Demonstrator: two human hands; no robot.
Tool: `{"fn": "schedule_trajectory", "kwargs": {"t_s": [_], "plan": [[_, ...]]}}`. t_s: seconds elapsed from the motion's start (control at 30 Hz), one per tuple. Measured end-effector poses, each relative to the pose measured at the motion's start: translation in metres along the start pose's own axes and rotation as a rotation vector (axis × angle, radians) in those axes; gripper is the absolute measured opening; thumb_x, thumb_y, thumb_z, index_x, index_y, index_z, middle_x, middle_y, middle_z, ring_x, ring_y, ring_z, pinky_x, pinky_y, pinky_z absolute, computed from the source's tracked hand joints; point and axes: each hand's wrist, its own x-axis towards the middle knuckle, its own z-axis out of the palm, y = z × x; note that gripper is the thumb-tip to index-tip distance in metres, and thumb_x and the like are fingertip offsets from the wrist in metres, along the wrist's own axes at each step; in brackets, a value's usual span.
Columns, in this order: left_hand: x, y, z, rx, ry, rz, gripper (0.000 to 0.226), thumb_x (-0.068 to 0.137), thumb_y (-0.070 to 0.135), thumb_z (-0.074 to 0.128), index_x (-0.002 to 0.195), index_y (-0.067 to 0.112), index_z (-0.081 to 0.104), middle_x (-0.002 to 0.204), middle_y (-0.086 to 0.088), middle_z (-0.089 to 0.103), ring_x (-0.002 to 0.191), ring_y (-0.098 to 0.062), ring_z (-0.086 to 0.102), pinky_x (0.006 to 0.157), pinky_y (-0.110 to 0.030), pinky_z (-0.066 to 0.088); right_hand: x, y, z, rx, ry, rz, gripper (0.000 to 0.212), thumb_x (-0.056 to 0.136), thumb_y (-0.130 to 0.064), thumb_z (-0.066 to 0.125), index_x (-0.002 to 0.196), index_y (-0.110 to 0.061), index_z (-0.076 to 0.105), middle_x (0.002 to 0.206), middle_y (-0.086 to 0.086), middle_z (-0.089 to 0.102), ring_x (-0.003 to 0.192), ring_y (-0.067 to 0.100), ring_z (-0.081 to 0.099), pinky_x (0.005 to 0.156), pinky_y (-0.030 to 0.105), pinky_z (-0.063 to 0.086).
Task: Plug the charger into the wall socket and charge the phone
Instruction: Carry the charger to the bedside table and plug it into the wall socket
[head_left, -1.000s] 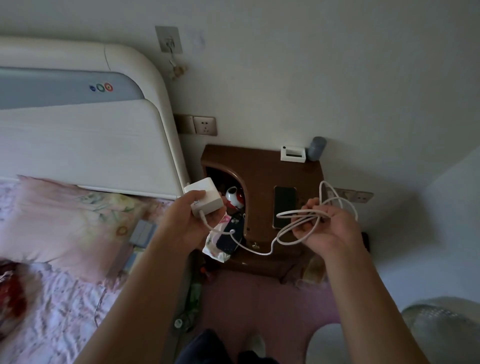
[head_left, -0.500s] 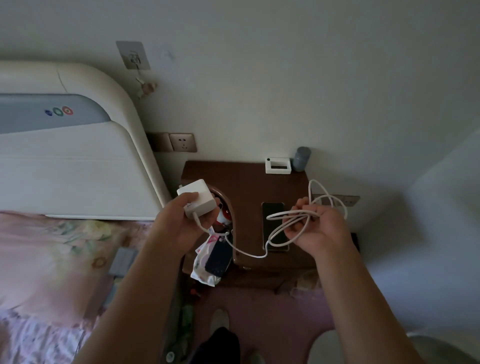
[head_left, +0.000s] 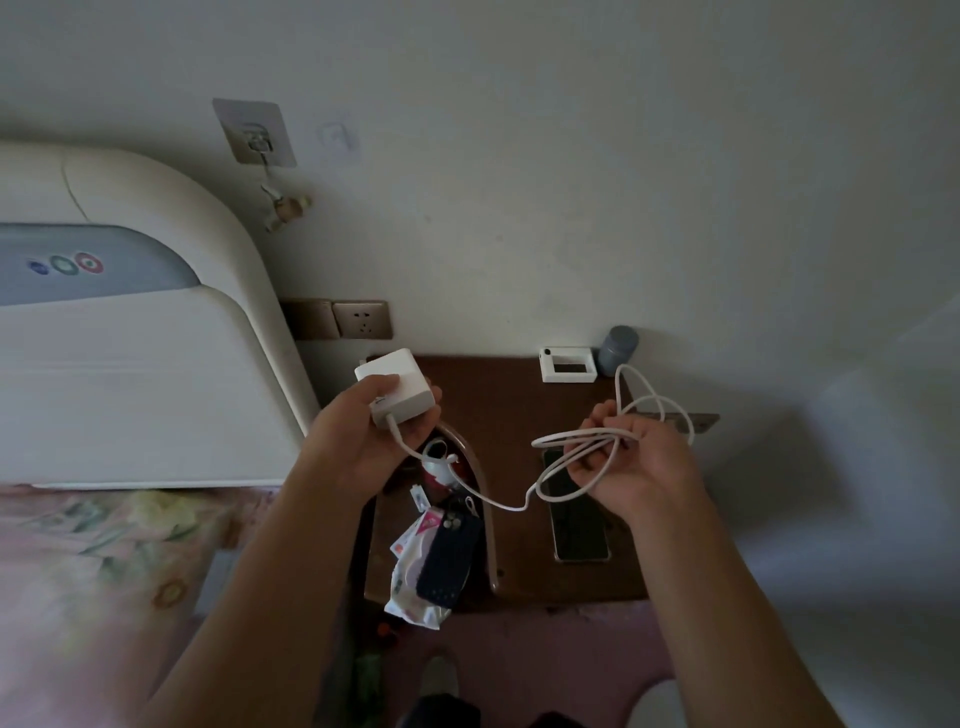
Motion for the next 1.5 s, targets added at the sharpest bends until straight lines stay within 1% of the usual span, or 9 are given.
{"fn": "schedule_trajectory", "kwargs": {"t_s": [0.17,0.43,0.6,0.73,0.87,1.0,1.1,1.3,1.5], "plan": [[0.019,0.012,-0.006,0.001,0.035,-0.020,0.055,0.088,0.004,0.054,0.139,0.008,0.036,0.133,-0.023,0.051,0.102,-0.034,0.064,0.071,-0.042,0.060,0.013,0.006,0.011,-0.012,0.043,-0.013,0.020,0.084,0.000,0.049,0.090,-0.012,0.064,0.089,0.004,0.064,0.088,0.020,0.060,0.078,0.042,0.046],[0.040,0.016,-0.009,0.008,0.044,-0.034,0.048,0.091,0.023,0.056,0.133,0.006,0.043,0.116,-0.023,0.066,0.097,-0.033,0.071,0.069,-0.029,0.059,0.041,-0.001,0.021,-0.048,0.066,0.020,0.020,0.084,0.000,0.050,0.091,-0.012,0.064,0.090,0.005,0.065,0.089,0.020,0.061,0.076,0.044,0.048],[0.055,0.017,-0.009,0.002,0.022,-0.006,0.051,0.093,0.037,0.048,0.135,0.009,0.045,0.117,-0.021,0.065,0.100,-0.033,0.070,0.078,-0.039,0.058,0.057,-0.004,0.027,-0.056,0.056,0.076,0.021,0.082,0.001,0.051,0.092,-0.011,0.065,0.091,0.005,0.065,0.087,0.020,0.061,0.073,0.044,0.048],[0.069,0.015,-0.007,0.005,0.067,0.056,0.050,0.096,0.029,0.043,0.142,0.010,0.035,0.126,-0.023,0.056,0.105,-0.036,0.065,0.084,-0.045,0.055,0.068,-0.008,0.030,-0.060,0.050,0.121,0.021,0.082,0.001,0.050,0.093,-0.011,0.065,0.088,0.005,0.064,0.082,0.019,0.059,0.076,0.042,0.049],[0.086,0.010,-0.005,0.306,0.168,0.186,0.040,0.097,0.022,0.046,0.136,0.026,0.037,0.129,-0.017,0.047,0.112,-0.036,0.059,0.082,-0.043,0.056,0.079,-0.010,0.033,-0.067,0.050,0.155,0.025,0.081,0.002,0.050,0.097,-0.011,0.065,0.090,0.005,0.063,0.083,0.019,0.059,0.073,0.041,0.049],[0.107,0.003,-0.013,0.487,0.262,0.270,0.044,0.095,0.022,0.052,0.134,0.032,0.037,0.125,-0.009,0.045,0.108,-0.028,0.058,0.077,-0.038,0.059,0.093,-0.004,0.036,-0.081,0.038,0.196,0.032,0.072,0.003,0.054,0.097,-0.011,0.067,0.088,0.005,0.066,0.082,0.020,0.060,0.079,0.043,0.050],[0.126,0.000,-0.026,0.546,0.284,0.320,0.038,0.093,0.024,0.055,0.127,0.034,0.041,0.116,-0.003,0.050,0.098,-0.024,0.062,0.070,-0.033,0.060,0.106,0.004,0.036,-0.103,0.051,0.208,0.038,0.066,0.001,0.055,0.099,-0.012,0.068,0.086,0.006,0.067,0.082,0.020,0.061,0.078,0.044,0.049],[0.164,0.005,-0.048,0.591,0.338,0.359,0.033,0.093,0.025,0.055,0.123,0.035,0.046,0.110,0.000,0.052,0.089,-0.019,0.064,0.060,-0.026,0.057,0.121,0.020,0.045,-0.110,0.092,0.263,0.027,0.079,0.001,0.052,0.098,-0.010,0.068,0.089,0.007,0.067,0.085,0.021,0.060,0.082,0.044,0.049],[0.201,0.022,-0.064,0.533,0.323,0.259,0.032,0.095,0.022,0.050,0.124,0.035,0.050,0.134,-0.015,0.040,0.109,-0.032,0.054,0.083,-0.041,0.056,0.131,0.034,0.061,-0.123,0.084,0.303,0.022,0.080,0.002,0.051,0.091,-0.009,0.067,0.079,0.008,0.065,0.076,0.020,0.058,0.088,0.043,0.048]]}}
